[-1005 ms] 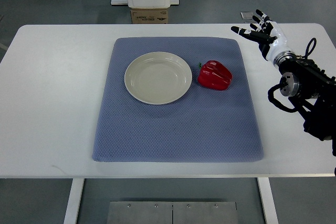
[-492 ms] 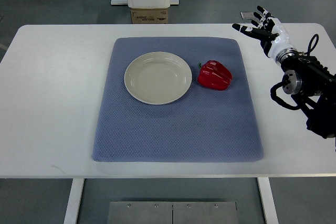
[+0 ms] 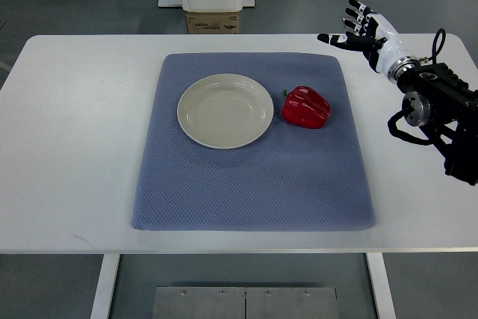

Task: Place red pepper on plate with right hand
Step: 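Reach the right hand over the red bell pepper from above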

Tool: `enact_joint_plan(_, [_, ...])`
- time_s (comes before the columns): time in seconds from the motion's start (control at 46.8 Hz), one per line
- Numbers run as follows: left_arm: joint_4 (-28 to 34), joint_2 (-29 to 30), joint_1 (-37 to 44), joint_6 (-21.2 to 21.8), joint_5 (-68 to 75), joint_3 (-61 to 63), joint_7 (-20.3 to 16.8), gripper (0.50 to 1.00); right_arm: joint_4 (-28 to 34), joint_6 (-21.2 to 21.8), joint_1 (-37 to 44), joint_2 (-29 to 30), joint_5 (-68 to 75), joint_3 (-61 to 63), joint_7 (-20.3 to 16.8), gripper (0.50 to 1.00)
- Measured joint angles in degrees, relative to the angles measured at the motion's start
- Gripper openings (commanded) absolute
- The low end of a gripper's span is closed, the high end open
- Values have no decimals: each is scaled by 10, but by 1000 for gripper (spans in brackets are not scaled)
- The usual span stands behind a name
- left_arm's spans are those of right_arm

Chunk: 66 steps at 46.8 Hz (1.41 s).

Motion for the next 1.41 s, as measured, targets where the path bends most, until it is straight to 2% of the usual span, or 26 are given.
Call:
enact_joint_plan(0.107, [0, 0, 0, 0, 0, 0, 0, 1000, 4, 3, 10, -4, -1, -27, 8, 1000])
enact_joint_plan(0.449, [0, 0, 0, 0, 0, 0, 0, 1000, 8, 50, 49, -19, -84, -117, 28, 1000])
enact_joint_plan(0.748, [0, 0, 0, 0, 0, 0, 0, 1000, 11, 90, 81, -31, -157, -225, 65, 1000])
enact_joint_plan(1.005, [0, 0, 0, 0, 0, 0, 0, 1000, 13, 93, 99, -35, -214, -293, 100, 1000])
enact_joint_plan(1.411, [0, 0, 0, 0, 0, 0, 0, 1000, 12, 92, 103, -32, -228, -325, 117, 1000])
